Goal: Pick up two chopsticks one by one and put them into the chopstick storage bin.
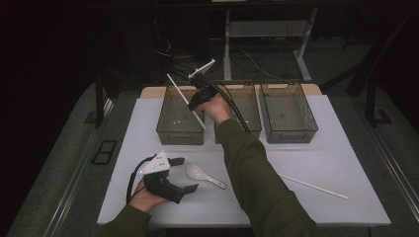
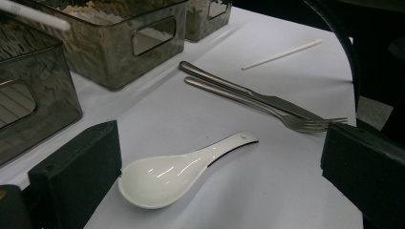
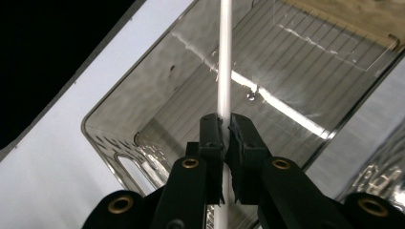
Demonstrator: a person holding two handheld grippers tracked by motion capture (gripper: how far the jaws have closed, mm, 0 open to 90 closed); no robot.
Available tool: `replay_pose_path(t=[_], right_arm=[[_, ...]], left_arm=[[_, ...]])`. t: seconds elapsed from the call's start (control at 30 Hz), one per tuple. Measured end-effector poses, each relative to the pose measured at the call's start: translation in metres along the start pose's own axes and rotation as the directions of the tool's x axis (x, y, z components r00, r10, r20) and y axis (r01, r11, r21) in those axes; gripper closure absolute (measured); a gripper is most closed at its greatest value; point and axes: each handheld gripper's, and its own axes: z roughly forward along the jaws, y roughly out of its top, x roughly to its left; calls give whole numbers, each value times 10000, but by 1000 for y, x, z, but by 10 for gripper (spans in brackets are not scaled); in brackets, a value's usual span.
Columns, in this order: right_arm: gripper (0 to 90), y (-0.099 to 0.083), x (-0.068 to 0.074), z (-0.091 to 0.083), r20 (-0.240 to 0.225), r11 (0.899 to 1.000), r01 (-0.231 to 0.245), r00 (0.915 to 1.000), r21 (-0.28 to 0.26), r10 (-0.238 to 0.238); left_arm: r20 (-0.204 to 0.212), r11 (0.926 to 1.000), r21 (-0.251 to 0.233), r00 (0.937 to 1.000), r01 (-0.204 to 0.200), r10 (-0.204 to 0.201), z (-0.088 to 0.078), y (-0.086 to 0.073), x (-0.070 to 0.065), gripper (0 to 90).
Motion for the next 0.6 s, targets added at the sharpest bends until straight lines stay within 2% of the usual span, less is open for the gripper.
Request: replay_pose_path(t=[0.43, 0.6], right_arm=[[839, 2, -1, 17, 274, 9986, -355, 9990, 391, 344], [839, 1, -3, 29, 494, 9970, -487, 9977, 600, 458]], left_arm=[[44, 10000, -62, 10000, 35, -35, 1, 0, -1, 0], [79, 10000, 13, 10000, 9, -9, 0, 0, 0, 0]])
